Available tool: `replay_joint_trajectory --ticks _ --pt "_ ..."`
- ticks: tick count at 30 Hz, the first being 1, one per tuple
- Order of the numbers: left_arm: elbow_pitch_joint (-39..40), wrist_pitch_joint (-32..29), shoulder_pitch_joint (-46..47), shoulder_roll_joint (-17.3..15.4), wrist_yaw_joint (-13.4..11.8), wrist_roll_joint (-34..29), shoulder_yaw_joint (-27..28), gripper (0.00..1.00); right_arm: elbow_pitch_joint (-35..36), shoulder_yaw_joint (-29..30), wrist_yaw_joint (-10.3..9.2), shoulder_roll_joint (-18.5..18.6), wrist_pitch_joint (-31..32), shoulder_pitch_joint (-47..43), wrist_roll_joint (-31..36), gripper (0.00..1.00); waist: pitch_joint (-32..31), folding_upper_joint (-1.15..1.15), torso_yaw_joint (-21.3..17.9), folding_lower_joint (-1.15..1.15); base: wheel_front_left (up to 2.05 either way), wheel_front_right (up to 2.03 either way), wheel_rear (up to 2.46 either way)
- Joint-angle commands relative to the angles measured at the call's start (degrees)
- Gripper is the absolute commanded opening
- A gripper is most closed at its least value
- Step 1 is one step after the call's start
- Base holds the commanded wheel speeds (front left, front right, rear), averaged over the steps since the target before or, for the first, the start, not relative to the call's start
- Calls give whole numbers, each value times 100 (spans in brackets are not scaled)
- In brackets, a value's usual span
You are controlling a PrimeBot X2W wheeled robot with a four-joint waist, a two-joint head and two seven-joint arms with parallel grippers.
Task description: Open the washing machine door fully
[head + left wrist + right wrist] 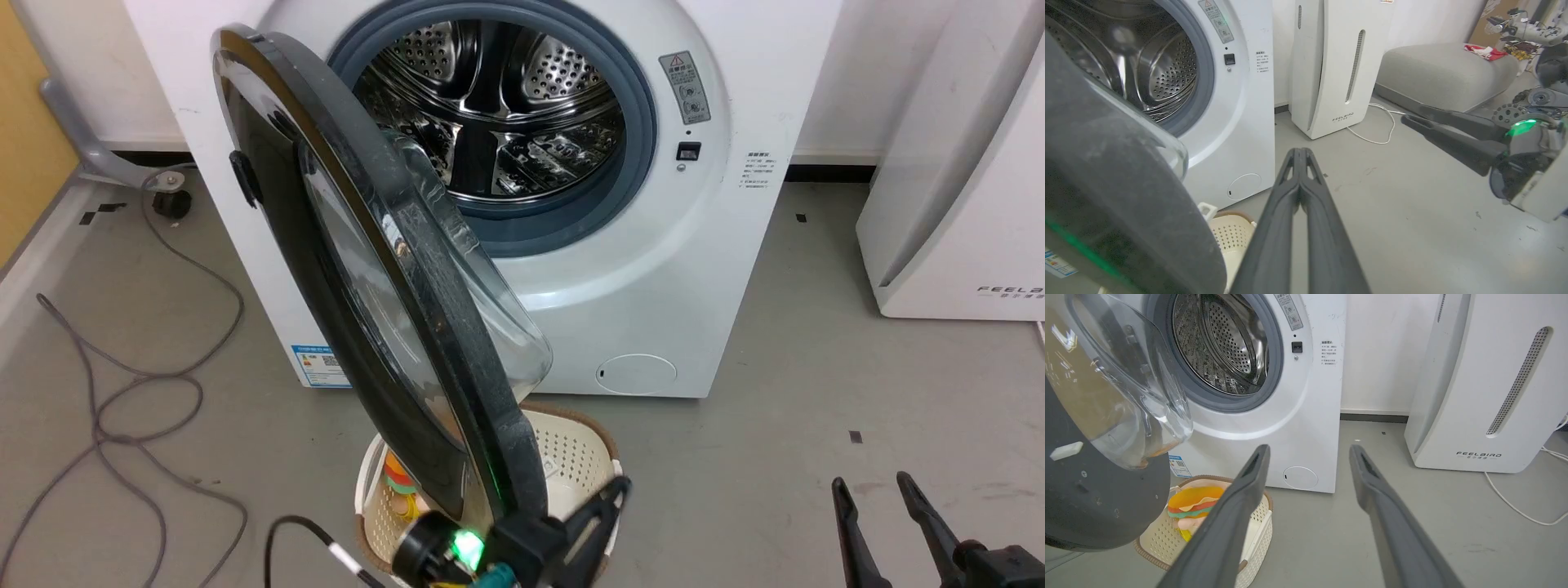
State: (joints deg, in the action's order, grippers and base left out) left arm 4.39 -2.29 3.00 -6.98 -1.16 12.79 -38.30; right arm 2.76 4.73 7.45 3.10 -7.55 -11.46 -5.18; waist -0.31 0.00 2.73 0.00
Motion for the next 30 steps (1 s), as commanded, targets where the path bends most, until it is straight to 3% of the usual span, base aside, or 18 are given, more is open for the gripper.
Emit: replay_joint_trajectory --ticks 1,11,30 --pt "-80 77 126 48 -60 14 65 0 -13 -5 3 -23 13 7 -29 100 0 0 -3 0 0 0 0" --pt "-493 377 182 83 -534 11 446 0 -52 -44 3 -23 21 -16 -45 100 -26 0 -47 0 0 0 0" --pt "-12 419 -578 -211 -971 94 606 0 -125 -49 3 -23 -13 -58 -85 100 -93 0 331 0 0 0 0"
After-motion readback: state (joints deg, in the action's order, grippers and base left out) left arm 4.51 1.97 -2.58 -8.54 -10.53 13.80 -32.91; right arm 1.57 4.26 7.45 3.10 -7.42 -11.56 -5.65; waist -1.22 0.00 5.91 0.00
